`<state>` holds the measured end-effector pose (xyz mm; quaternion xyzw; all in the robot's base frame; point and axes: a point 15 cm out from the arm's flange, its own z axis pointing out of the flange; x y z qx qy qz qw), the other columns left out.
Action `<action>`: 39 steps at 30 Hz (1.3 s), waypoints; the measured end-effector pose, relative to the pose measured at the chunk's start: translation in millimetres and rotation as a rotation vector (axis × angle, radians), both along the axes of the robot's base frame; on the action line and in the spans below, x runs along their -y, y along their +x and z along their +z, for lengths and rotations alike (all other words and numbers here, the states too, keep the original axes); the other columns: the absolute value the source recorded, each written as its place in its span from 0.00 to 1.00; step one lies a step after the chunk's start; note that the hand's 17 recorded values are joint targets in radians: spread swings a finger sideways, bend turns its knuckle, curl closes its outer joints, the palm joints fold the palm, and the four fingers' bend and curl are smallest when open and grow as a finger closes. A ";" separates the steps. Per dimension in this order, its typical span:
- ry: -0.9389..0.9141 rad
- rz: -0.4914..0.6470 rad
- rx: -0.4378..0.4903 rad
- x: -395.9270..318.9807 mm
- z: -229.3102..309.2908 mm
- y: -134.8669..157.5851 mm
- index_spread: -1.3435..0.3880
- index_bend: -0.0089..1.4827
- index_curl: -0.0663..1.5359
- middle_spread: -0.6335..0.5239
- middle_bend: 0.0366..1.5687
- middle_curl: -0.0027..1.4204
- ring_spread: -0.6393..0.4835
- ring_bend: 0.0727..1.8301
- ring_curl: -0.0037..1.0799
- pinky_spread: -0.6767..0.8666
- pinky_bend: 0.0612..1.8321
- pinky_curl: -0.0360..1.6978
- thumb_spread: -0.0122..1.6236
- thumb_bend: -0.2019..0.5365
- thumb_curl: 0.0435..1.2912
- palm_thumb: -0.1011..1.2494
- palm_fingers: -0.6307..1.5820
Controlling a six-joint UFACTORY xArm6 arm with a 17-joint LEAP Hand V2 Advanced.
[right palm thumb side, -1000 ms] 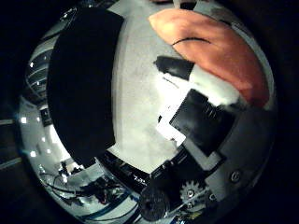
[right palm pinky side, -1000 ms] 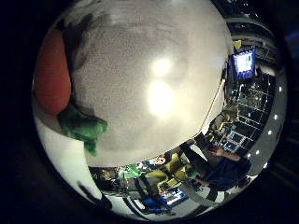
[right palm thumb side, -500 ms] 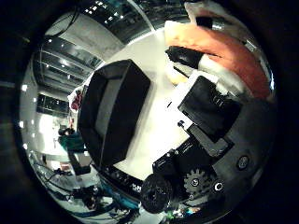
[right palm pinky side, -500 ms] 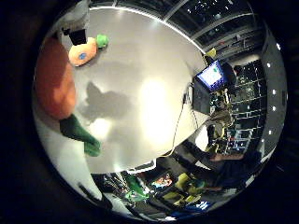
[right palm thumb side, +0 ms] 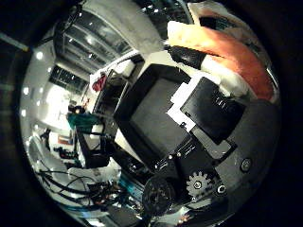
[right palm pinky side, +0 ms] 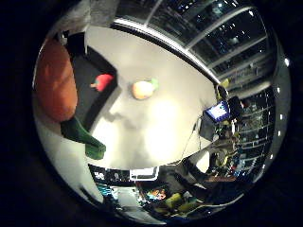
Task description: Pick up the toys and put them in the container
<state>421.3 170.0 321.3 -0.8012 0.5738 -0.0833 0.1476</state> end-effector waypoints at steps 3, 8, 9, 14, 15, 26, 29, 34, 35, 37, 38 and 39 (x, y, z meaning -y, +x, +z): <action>-0.009 0.083 -0.038 -56.1 -26.0 -11.9 0.61 0.59 0.44 0.40 0.75 0.44 0.35 0.65 0.54 0.20 0.55 0.45 0.59 0.22 0.33 0.77 0.76; -0.089 0.164 -0.095 -79.4 -63.0 -9.3 0.49 0.32 0.30 0.52 0.31 0.26 0.65 0.32 0.31 0.55 0.46 0.37 0.60 0.22 0.27 0.64 0.24; -0.112 0.177 -0.109 -78.3 -67.1 -10.3 0.48 0.29 0.29 0.54 0.27 0.25 0.69 0.29 0.28 0.60 0.44 0.36 0.60 0.22 0.26 0.63 0.23; -0.143 0.211 -0.116 -74.1 -65.7 -11.8 0.48 0.18 0.25 0.60 0.14 0.21 0.78 0.20 0.23 0.73 0.36 0.29 0.60 0.23 0.24 0.60 0.26; -0.147 0.208 -0.118 -70.0 -64.7 -11.0 0.48 0.17 0.25 0.61 0.12 0.21 0.78 0.19 0.22 0.75 0.35 0.28 0.60 0.23 0.24 0.59 0.27; -0.217 0.056 -0.060 49.0 -22.2 18.2 0.50 0.12 0.24 0.60 0.11 0.22 0.76 0.13 0.21 0.74 0.26 0.21 0.60 0.24 0.23 0.58 0.32; -0.238 -0.025 -0.039 104.4 -8.8 27.8 0.51 0.12 0.24 0.59 0.11 0.23 0.73 0.13 0.22 0.74 0.24 0.20 0.60 0.24 0.23 0.58 0.34; -0.279 -0.137 -0.045 204.9 0.5 29.9 0.52 0.12 0.23 0.57 0.11 0.23 0.72 0.13 0.22 0.73 0.21 0.19 0.60 0.24 0.22 0.57 0.36; -0.285 -0.156 -0.051 222.7 0.6 28.2 0.52 0.12 0.23 0.57 0.11 0.23 0.72 0.13 0.22 0.73 0.21 0.19 0.60 0.24 0.22 0.57 0.37; -0.295 -0.196 -0.068 257.7 -1.9 22.8 0.52 0.12 0.23 0.56 0.11 0.23 0.71 0.13 0.22 0.73 0.21 0.19 0.60 0.24 0.22 0.57 0.37; -0.298 -0.214 -0.077 272.6 -3.5 19.7 0.52 0.12 0.22 0.56 0.11 0.23 0.71 0.12 0.22 0.73 0.21 0.19 0.60 0.24 0.22 0.57 0.38; -0.301 -0.236 -0.086 288.9 -5.5 16.2 0.52 0.12 0.22 0.56 0.11 0.23 0.71 0.12 0.22 0.73 0.20 0.19 0.60 0.24 0.22 0.57 0.38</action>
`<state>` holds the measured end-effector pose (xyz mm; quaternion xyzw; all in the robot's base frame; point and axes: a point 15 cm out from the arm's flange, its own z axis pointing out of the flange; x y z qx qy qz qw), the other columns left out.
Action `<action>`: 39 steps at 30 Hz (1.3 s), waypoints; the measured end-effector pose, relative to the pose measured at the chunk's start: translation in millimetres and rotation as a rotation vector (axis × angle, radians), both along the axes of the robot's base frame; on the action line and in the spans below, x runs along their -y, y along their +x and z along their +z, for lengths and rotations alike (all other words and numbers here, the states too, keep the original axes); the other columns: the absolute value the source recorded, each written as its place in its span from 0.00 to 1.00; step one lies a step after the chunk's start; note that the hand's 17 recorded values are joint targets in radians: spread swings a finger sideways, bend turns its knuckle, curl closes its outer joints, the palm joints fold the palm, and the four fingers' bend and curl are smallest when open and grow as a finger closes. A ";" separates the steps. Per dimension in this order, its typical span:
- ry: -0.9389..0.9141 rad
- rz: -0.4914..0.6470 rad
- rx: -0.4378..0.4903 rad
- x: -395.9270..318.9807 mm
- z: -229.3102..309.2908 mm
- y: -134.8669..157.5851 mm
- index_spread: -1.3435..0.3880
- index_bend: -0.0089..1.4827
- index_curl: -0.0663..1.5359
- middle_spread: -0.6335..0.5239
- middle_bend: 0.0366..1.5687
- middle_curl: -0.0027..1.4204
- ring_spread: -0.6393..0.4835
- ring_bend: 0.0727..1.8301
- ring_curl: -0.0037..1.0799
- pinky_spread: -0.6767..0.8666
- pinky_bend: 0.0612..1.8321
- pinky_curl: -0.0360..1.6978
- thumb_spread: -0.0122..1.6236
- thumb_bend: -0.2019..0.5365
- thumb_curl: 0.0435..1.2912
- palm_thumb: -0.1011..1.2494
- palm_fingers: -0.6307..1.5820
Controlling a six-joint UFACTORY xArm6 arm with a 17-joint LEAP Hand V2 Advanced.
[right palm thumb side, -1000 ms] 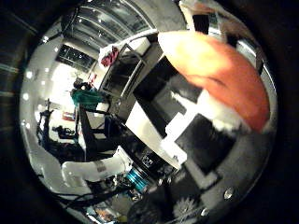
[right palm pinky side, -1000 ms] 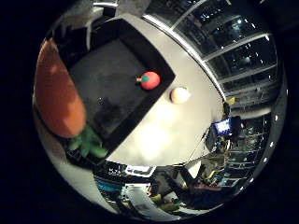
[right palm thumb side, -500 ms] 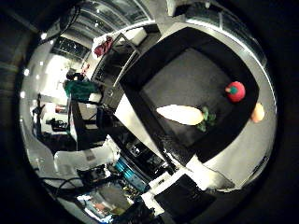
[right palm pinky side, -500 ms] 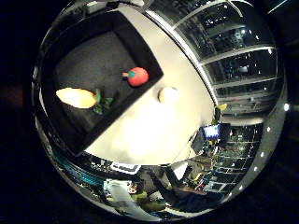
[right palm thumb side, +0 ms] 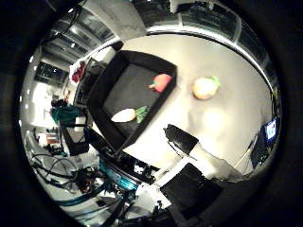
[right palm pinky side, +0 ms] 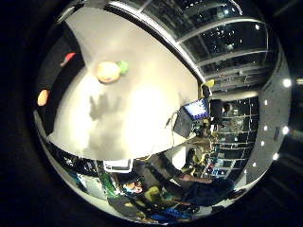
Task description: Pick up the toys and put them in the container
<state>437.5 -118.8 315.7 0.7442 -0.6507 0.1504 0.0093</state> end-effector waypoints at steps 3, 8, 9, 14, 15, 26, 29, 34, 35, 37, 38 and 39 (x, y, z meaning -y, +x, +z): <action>-0.003 -0.054 -0.032 41.7 -11.1 -11.9 0.52 0.12 0.22 0.55 0.11 0.23 0.71 0.13 0.22 0.72 0.20 0.18 0.60 0.24 0.22 0.57 0.38; -0.003 -0.115 -0.077 98.9 -26.6 -35.1 0.53 0.12 0.22 0.55 0.11 0.23 0.71 0.12 0.22 0.72 0.19 0.18 0.61 0.24 0.22 0.58 0.39; -0.002 -0.128 -0.085 111.3 -29.4 -41.0 0.53 0.12 0.22 0.55 0.11 0.23 0.71 0.12 0.22 0.72 0.19 0.18 0.61 0.24 0.22 0.58 0.39; 0.004 -0.155 -0.119 156.1 -45.3 -62.0 0.53 0.12 0.22 0.55 0.11 0.23 0.70 0.11 0.22 0.71 0.18 0.18 0.61 0.24 0.22 0.58 0.39; 0.002 -0.153 -0.116 162.5 -48.5 -60.1 0.53 0.11 0.22 0.55 0.11 0.23 0.70 0.11 0.22 0.71 0.18 0.18 0.61 0.24 0.22 0.58 0.40; -0.007 -0.057 -0.101 169.8 -90.0 -0.2 0.53 0.11 0.21 0.53 0.13 0.24 0.65 0.14 0.23 0.71 0.18 0.18 0.61 0.24 0.22 0.58 0.41; -0.003 -0.018 -0.106 157.6 -98.1 24.1 0.53 0.11 0.21 0.52 0.13 0.24 0.65 0.15 0.23 0.71 0.18 0.18 0.61 0.23 0.22 0.57 0.41; -0.003 0.041 -0.100 138.0 -107.8 62.5 0.55 0.09 0.20 0.52 0.14 0.24 0.64 0.16 0.24 0.71 0.18 0.18 0.61 0.23 0.21 0.55 0.40; -0.002 0.050 -0.103 133.9 -110.7 67.0 0.55 0.09 0.20 0.52 0.14 0.24 0.64 0.17 0.24 0.70 0.19 0.18 0.61 0.23 0.21 0.54 0.39; 0.002 0.075 -0.111 122.1 -118.4 76.7 0.56 0.10 0.19 0.53 0.14 0.24 0.64 0.18 0.24 0.70 0.20 0.18 0.61 0.23 0.21 0.53 0.38; 0.004 0.085 -0.116 116.6 -121.9 80.1 0.56 0.10 0.19 0.53 0.14 0.24 0.64 0.18 0.24 0.70 0.20 0.18 0.61 0.24 0.21 0.53 0.38; 0.005 0.099 -0.119 109.7 -125.1 84.7 0.56 0.10 0.19 0.53 0.14 0.24 0.64 0.18 0.24 0.69 0.20 0.18 0.61 0.23 0.21 0.52 0.38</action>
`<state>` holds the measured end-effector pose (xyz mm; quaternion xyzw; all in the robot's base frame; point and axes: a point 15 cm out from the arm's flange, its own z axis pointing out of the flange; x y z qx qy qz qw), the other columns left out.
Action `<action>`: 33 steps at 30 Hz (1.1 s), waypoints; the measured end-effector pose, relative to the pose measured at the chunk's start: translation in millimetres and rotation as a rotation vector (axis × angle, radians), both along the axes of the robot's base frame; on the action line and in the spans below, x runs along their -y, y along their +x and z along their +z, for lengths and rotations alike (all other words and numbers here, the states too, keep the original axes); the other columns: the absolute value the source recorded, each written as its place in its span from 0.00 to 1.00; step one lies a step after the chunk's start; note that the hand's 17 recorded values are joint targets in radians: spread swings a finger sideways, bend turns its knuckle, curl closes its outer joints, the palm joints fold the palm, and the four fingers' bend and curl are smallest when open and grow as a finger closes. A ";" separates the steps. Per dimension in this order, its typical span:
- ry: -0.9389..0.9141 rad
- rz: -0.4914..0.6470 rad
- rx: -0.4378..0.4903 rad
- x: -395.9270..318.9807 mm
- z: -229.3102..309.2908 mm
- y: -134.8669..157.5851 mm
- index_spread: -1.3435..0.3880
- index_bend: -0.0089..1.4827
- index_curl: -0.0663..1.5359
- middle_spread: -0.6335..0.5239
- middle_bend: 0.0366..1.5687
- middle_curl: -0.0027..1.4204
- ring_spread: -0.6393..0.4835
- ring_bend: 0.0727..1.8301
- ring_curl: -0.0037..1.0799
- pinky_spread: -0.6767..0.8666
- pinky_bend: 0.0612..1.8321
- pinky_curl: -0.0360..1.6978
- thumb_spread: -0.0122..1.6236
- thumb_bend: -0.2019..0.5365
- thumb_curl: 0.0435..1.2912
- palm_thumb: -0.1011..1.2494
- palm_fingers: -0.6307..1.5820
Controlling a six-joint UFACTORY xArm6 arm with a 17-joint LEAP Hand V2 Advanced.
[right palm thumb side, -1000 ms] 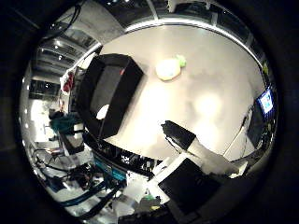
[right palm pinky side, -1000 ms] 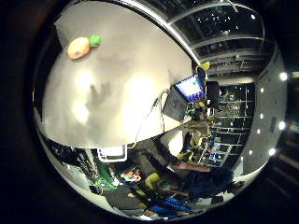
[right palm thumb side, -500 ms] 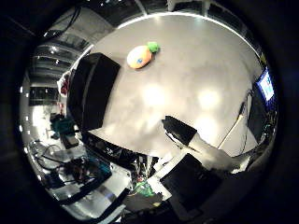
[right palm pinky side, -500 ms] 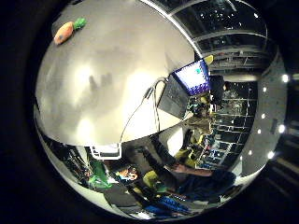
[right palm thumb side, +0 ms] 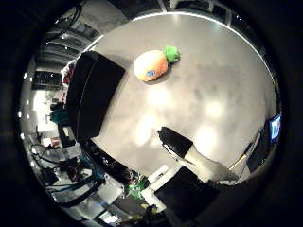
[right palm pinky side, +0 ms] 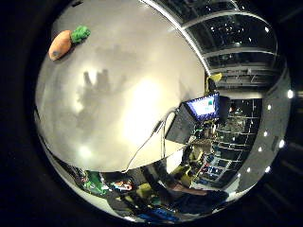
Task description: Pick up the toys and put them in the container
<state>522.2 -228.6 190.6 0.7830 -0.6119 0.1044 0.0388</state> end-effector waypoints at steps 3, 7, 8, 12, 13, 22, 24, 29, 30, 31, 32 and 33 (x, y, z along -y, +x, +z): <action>-0.003 0.037 0.009 -16.6 2.4 19.9 0.56 0.10 0.19 0.54 0.14 0.24 0.64 0.18 0.24 0.69 0.21 0.19 0.61 0.24 0.21 0.52 0.37; 0.002 0.084 -0.005 -44.0 -7.2 31.8 0.56 0.11 0.19 0.54 0.14 0.24 0.64 0.18 0.24 0.68 0.21 0.19 0.60 0.24 0.21 0.52 0.36; 0.004 0.095 -0.011 -50.9 -11.2 33.5 0.56 0.11 0.19 0.55 0.14 0.24 0.64 0.18 0.24 0.68 0.21 0.19 0.60 0.24 0.21 0.52 0.36; 0.013 0.127 -0.029 -77.4 -28.5 44.8 0.56 0.11 0.20 0.56 0.13 0.23 0.65 0.18 0.23 0.68 0.22 0.19 0.60 0.24 0.21 0.52 0.35; 0.013 0.132 -0.030 -80.9 -30.6 49.6 0.56 0.11 0.20 0.56 0.13 0.23 0.65 0.17 0.23 0.68 0.22 0.19 0.60 0.24 0.21 0.52 0.35; 0.025 0.142 -0.072 -94.5 -71.7 69.9 0.55 0.11 0.20 0.57 0.11 0.23 0.66 0.16 0.23 0.68 0.22 0.19 0.60 0.24 0.21 0.53 0.33; 0.022 0.140 -0.067 -91.8 -73.2 80.5 0.55 0.11 0.20 0.57 0.11 0.23 0.67 0.16 0.23 0.68 0.22 0.19 0.60 0.24 0.21 0.53 0.34; 0.021 0.113 -0.097 -73.8 -83.6 88.4 0.55 0.11 0.20 0.57 0.11 0.23 0.67 0.15 0.23 0.68 0.22 0.19 0.60 0.24 0.21 0.53 0.34; 0.021 0.109 -0.101 -70.5 -86.1 89.1 0.55 0.11 0.20 0.57 0.11 0.23 0.67 0.15 0.23 0.67 0.22 0.19 0.60 0.24 0.21 0.53 0.34; 0.021 0.105 -0.105 -68.1 -88.9 89.4 0.56 0.11 0.20 0.56 0.12 0.24 0.67 0.15 0.23 0.67 0.22 0.19 0.60 0.24 0.21 0.53 0.34; 0.021 0.104 -0.109 -66.8 -92.2 89.7 0.56 0.11 0.21 0.56 0.12 0.24 0.67 0.15 0.23 0.68 0.22 0.19 0.60 0.24 0.21 0.53 0.34; 0.022 0.103 -0.112 -66.2 -95.7 90.6 0.56 0.11 0.21 0.56 0.12 0.24 0.66 0.15 0.23 0.67 0.21 0.19 0.60 0.24 0.21 0.53 0.35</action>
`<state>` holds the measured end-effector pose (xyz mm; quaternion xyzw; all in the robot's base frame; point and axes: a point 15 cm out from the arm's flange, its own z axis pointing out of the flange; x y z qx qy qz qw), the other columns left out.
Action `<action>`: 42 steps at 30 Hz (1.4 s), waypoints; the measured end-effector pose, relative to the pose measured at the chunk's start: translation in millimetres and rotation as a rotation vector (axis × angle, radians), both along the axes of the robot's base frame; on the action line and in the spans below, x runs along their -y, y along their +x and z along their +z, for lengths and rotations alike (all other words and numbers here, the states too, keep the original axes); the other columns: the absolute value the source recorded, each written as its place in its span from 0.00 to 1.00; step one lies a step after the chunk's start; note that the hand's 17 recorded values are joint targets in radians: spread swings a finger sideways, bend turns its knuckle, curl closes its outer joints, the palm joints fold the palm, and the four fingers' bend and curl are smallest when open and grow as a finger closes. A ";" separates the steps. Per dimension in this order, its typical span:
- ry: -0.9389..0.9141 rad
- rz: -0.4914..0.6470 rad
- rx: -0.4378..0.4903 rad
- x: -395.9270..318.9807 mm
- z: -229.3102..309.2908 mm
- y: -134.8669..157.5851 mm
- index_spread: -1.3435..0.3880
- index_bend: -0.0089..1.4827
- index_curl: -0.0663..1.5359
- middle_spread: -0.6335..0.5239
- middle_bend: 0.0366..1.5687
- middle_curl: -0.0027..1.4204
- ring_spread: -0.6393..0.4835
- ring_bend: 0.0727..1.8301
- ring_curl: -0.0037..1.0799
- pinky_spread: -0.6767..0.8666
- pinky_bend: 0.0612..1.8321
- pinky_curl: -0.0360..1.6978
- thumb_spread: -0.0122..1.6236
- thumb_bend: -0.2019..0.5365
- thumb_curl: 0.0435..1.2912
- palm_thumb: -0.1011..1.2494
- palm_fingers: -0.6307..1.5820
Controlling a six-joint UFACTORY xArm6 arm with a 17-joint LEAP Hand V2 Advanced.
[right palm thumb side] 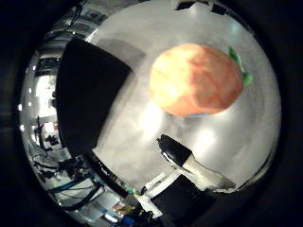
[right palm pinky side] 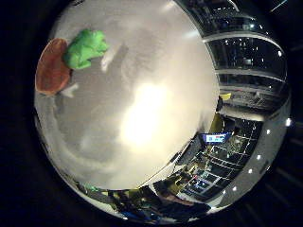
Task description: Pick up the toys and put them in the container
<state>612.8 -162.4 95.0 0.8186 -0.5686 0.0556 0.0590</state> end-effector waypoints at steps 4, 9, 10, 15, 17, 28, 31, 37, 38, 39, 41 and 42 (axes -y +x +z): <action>0.004 -0.011 -0.029 5.8 -15.3 -5.3 0.56 0.11 0.21 0.55 0.14 0.24 0.62 0.16 0.23 0.66 0.20 0.18 0.60 0.24 0.21 0.54 0.38; 0.010 -0.022 -0.076 9.2 -30.4 -11.9 0.58 0.11 0.20 0.54 0.16 0.24 0.58 0.19 0.24 0.64 0.20 0.18 0.60 0.24 0.21 0.54 0.40; 0.011 -0.023 -0.081 10.1 -32.0 -13.0 0.58 0.11 0.20 0.53 0.17 0.24 0.57 0.19 0.24 0.63 0.20 0.18 0.60 0.24 0.21 0.55 0.41; 0.013 -0.024 -0.090 11.6 -34.9 -15.5 0.58 0.11 0.20 0.46 0.23 0.26 0.44 0.31 0.26 0.51 0.21 0.17 0.59 0.24 0.22 0.56 0.57; 0.013 -0.023 -0.090 12.5 -34.8 -15.7 0.57 0.11 0.20 0.43 0.26 0.27 0.40 0.38 0.30 0.42 0.26 0.17 0.60 0.24 0.22 0.57 0.65; 0.002 -0.071 -0.012 50.9 8.0 -12.2 0.57 0.49 0.36 0.40 0.58 0.41 0.38 0.55 0.45 0.20 0.51 0.28 0.60 0.24 0.22 0.61 0.93; -0.004 -0.078 0.014 58.1 30.8 -14.1 0.58 0.55 0.39 0.41 0.64 0.42 0.38 0.59 0.47 0.21 0.55 0.31 0.59 0.24 0.23 0.62 0.91; -0.014 -0.107 0.022 65.1 87.6 -40.3 0.62 0.66 0.44 0.44 0.73 0.45 0.40 0.68 0.52 0.24 0.62 0.36 0.60 0.26 0.24 0.67 0.87; -0.017 -0.116 0.025 67.6 98.3 -47.5 0.62 0.67 0.44 0.44 0.73 0.45 0.40 0.68 0.53 0.24 0.63 0.36 0.60 0.26 0.24 0.68 0.87; -0.018 -0.126 0.025 69.9 107.0 -57.5 0.62 0.68 0.45 0.44 0.74 0.45 0.40 0.69 0.53 0.25 0.63 0.36 0.60 0.28 0.25 0.69 0.87; -0.020 -0.146 0.023 73.9 118.8 -77.4 0.62 0.69 0.45 0.44 0.75 0.45 0.41 0.70 0.53 0.25 0.63 0.37 0.60 0.27 0.25 0.71 0.87; -0.021 -0.157 0.021 75.0 124.2 -90.3 0.63 0.70 0.45 0.44 0.75 0.45 0.41 0.70 0.53 0.26 0.64 0.37 0.60 0.27 0.26 0.72 0.86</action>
